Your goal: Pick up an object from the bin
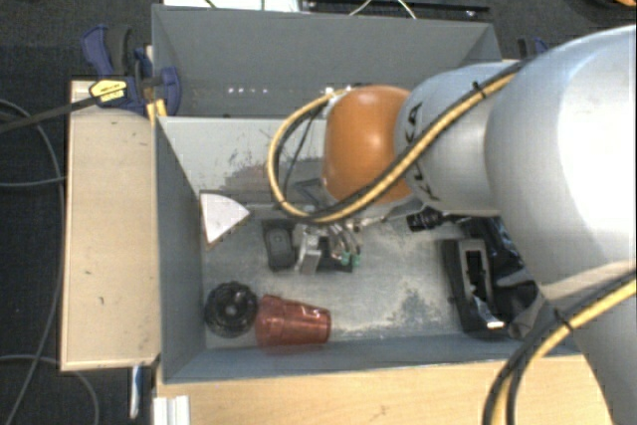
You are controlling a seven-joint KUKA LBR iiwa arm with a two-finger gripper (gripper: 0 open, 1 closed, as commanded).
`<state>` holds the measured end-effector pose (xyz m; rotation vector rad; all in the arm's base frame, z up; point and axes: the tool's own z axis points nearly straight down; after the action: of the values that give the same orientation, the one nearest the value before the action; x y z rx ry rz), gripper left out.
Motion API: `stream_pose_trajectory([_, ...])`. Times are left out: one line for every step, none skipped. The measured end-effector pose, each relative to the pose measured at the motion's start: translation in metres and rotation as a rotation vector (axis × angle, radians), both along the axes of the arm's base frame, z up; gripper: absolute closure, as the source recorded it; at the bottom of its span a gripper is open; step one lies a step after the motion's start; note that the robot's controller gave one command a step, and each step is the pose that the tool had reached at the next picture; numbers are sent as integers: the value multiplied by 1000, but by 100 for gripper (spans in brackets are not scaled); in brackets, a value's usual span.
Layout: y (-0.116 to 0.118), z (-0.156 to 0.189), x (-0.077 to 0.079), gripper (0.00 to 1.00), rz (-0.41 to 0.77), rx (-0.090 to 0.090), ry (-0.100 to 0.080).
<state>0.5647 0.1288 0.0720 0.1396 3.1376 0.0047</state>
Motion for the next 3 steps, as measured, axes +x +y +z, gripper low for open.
stream_pose_trajectory([0, 0, 0, 100, -1, 0, 0])
stream_pose_trajectory([0, 4, -1, 100, -1, 0, 0])
stream_pose_trajectory([0, 14, 0, 100, -2, 1, -2])
